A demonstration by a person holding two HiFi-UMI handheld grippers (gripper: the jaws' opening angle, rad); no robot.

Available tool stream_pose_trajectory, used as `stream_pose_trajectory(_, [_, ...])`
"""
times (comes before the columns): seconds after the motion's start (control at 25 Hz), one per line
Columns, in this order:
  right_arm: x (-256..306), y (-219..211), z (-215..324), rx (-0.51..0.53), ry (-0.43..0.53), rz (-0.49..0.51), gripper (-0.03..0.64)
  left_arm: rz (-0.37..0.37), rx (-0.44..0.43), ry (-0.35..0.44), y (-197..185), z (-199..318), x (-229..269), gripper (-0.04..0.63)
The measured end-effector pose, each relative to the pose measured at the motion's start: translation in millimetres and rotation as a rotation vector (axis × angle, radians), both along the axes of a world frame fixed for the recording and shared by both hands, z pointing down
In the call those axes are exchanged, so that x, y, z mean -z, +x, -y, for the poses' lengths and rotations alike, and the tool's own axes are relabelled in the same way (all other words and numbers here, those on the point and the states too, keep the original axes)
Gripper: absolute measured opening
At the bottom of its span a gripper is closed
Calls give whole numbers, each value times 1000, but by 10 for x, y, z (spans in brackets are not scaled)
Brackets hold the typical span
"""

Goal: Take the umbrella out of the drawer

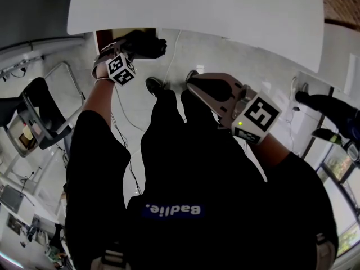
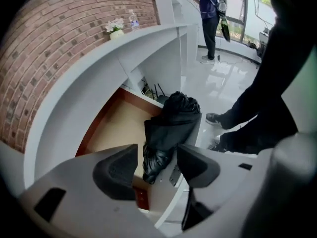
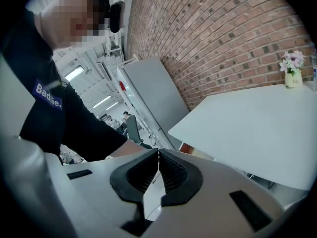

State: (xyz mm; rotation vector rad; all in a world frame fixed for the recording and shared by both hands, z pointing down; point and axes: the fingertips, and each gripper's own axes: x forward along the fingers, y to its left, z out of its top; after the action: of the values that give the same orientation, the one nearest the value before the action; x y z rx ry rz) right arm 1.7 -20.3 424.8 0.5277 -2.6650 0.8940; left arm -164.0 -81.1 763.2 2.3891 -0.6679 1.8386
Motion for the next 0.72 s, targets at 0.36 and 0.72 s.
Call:
stream_pose_trajectory(0.36, [-291,201,-5,-29,-28,-46,31,121,-156,-48,-18,109,-531,250])
stream_pose_trajectory(0.72, [-492,332,-42,-46,-56,-72,31,158,-351,-123,85,99,-769,264])
